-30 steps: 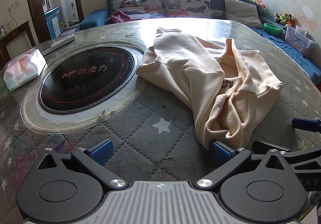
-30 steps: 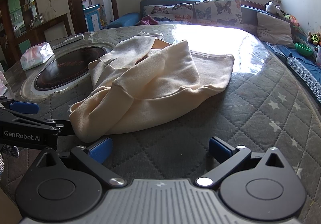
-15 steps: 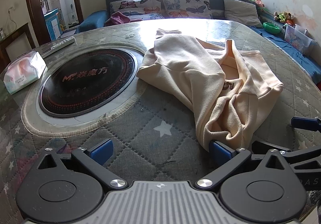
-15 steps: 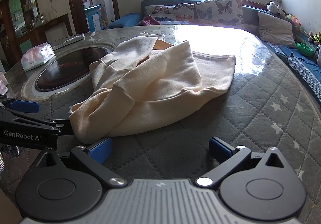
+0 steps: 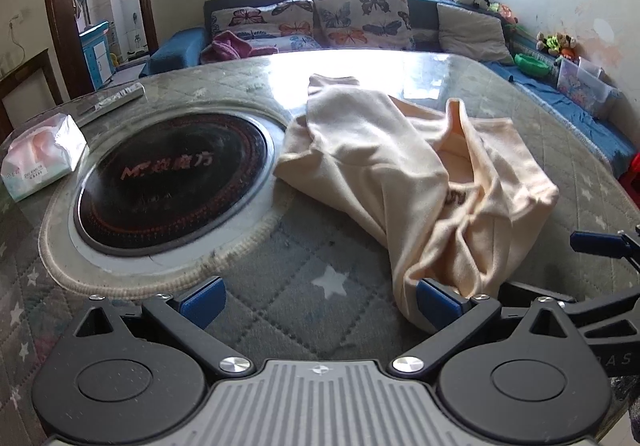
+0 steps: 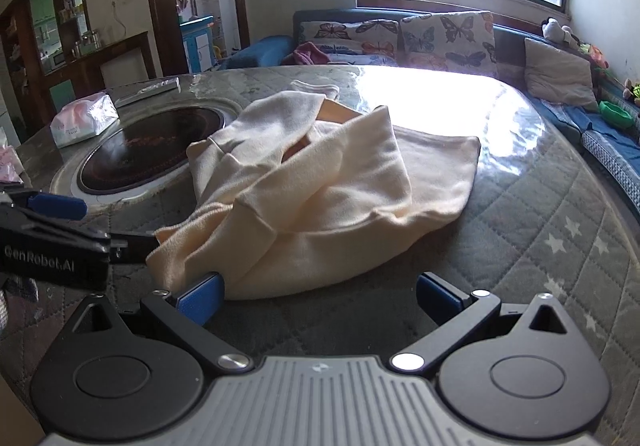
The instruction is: Fold clothes
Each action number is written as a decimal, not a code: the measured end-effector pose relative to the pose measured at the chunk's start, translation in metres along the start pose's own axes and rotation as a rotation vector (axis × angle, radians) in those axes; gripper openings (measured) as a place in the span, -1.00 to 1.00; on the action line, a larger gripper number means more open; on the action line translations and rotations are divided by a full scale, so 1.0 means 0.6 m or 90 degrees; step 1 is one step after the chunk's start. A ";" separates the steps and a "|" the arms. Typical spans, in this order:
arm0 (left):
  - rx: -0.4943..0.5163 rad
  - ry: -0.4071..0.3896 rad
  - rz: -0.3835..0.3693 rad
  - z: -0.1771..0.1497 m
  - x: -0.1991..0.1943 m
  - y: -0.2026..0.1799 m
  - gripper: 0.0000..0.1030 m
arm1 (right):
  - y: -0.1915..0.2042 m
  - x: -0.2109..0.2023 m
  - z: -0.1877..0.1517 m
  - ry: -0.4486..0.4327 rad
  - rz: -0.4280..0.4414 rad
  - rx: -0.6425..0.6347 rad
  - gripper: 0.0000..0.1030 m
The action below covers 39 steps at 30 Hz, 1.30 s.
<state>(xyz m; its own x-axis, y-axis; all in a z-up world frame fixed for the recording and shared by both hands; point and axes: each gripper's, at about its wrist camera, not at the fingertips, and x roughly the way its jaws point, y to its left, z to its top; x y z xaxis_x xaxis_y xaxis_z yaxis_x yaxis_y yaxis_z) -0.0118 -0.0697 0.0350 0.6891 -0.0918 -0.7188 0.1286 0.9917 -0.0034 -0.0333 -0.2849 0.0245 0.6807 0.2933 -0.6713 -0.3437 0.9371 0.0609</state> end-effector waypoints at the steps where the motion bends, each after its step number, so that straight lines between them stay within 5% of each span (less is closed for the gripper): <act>1: -0.003 -0.003 -0.001 0.004 0.000 0.003 1.00 | -0.001 -0.001 0.004 -0.005 0.001 -0.002 1.00; 15: -0.025 -0.015 -0.007 0.046 0.031 0.024 1.00 | -0.036 0.041 0.112 -0.052 -0.020 -0.035 0.99; 23: -0.038 -0.001 -0.004 0.046 0.051 0.037 1.00 | -0.094 0.117 0.181 -0.026 0.005 0.026 0.69; 33: -0.037 0.011 -0.003 0.050 0.070 0.041 1.00 | -0.141 0.207 0.210 0.030 0.045 0.078 -0.01; 39: -0.015 0.003 0.004 0.067 0.080 0.031 1.00 | -0.146 0.214 0.200 0.035 0.068 0.085 -0.74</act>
<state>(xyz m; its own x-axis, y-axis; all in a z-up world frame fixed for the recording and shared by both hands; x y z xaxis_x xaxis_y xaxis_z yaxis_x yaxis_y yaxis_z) 0.0524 -0.0593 0.0282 0.6868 -0.0852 -0.7219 0.1071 0.9941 -0.0155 0.1618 -0.3067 0.0216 0.6076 0.3858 -0.6943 -0.3206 0.9189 0.2299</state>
